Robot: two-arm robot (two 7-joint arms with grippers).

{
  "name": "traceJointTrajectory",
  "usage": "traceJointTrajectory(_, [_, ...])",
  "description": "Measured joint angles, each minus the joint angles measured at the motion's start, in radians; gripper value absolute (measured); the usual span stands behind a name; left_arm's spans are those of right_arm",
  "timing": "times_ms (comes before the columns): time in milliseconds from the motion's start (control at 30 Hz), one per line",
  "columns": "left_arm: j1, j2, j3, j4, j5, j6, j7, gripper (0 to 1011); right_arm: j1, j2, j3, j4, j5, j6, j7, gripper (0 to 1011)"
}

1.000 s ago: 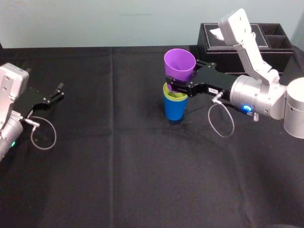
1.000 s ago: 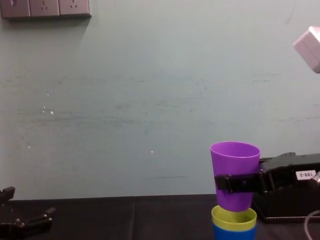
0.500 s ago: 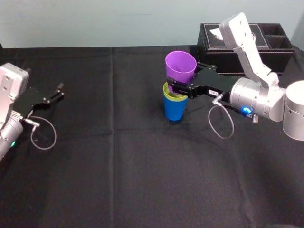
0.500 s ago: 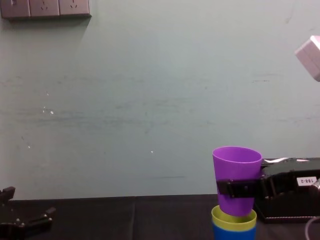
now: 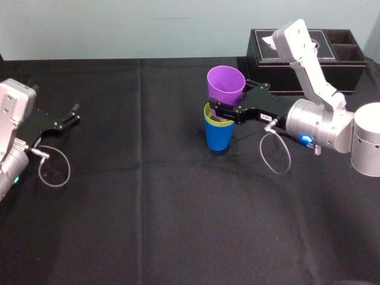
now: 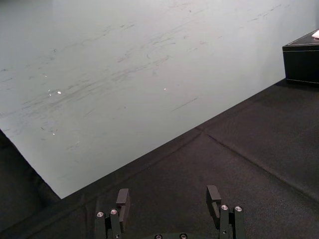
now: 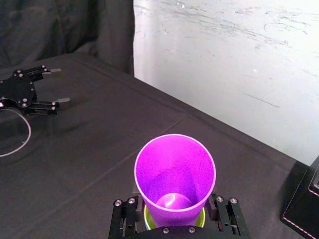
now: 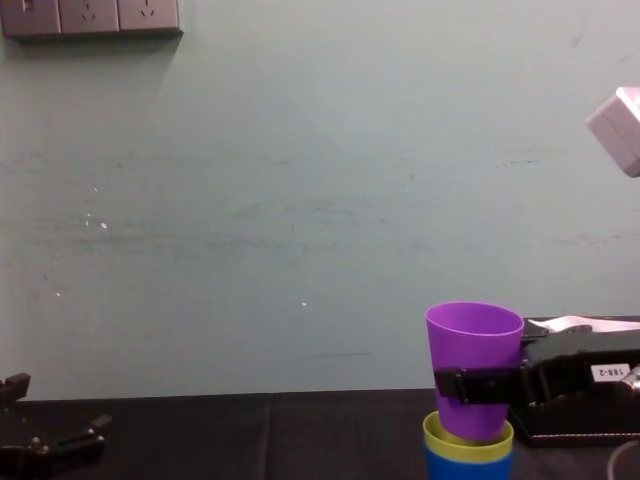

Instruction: Stack the three plastic cups sequentially using one hand.

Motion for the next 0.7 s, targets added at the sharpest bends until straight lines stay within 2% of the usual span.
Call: traceJointTrajectory(700, [0.0,0.0,0.0,0.0,0.0,0.0,0.0,1010,-0.008,-0.017,-0.003,0.037,-0.012,-0.013,0.005,715])
